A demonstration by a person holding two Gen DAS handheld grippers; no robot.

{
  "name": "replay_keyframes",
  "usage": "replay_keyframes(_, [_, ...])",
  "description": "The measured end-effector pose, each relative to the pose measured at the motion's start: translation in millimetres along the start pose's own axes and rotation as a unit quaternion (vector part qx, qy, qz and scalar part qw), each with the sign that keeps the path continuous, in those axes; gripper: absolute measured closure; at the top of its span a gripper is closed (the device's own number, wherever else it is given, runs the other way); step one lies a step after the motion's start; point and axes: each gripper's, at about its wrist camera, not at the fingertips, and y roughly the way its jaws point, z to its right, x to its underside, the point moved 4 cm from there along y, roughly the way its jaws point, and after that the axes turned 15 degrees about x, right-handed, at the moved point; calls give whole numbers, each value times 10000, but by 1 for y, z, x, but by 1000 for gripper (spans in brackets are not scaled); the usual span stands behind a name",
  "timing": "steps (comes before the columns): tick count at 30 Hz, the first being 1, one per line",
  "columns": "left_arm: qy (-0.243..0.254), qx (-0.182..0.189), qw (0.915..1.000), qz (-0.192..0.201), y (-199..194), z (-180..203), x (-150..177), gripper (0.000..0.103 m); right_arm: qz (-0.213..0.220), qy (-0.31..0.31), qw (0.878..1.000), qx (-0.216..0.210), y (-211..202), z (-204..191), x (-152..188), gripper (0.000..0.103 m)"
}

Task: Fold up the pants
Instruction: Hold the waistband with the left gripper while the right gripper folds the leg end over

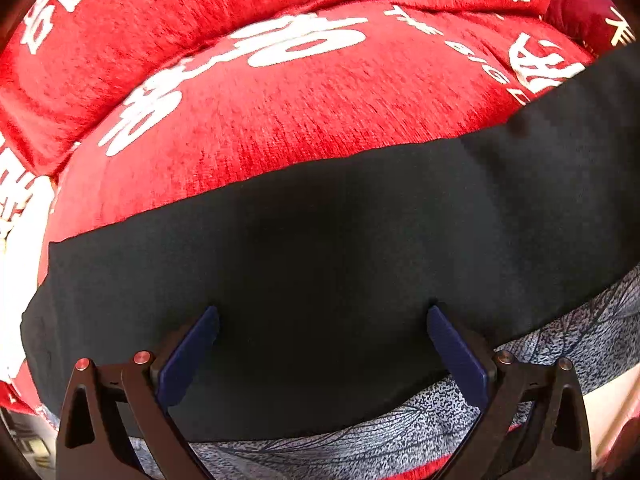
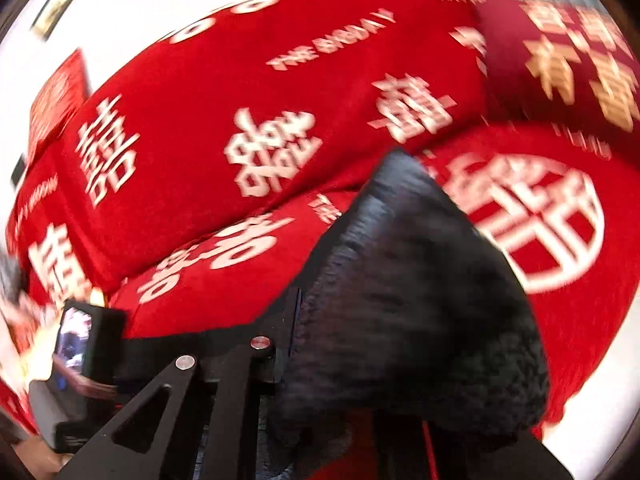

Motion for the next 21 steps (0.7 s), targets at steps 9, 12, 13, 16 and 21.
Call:
replay_keyframes(9, [-889, 798, 9909, 628, -80, -110, 8, 0, 505, -1351, 9895, -53, -51, -99, -3, 88])
replay_keyframes(12, [-1343, 896, 9843, 709, -88, -161, 26, 0, 769, -2116, 9743, -44, -63, -147, 18, 88])
replay_keyframes(13, [-1530, 935, 9812, 715, -89, -179, 35, 0, 820, -2351, 9685, -16, -65, -161, 26, 88])
replay_keyframes(16, [-1950, 922, 9735, 762, -91, -216, 59, 0, 868, -3200, 9434, 118, -59, -202, 63, 88])
replay_keyframes(21, [-2270, 1020, 9651, 821, -92, -246, 82, 0, 681, -4185, 9048, 387, -36, -251, 120, 88])
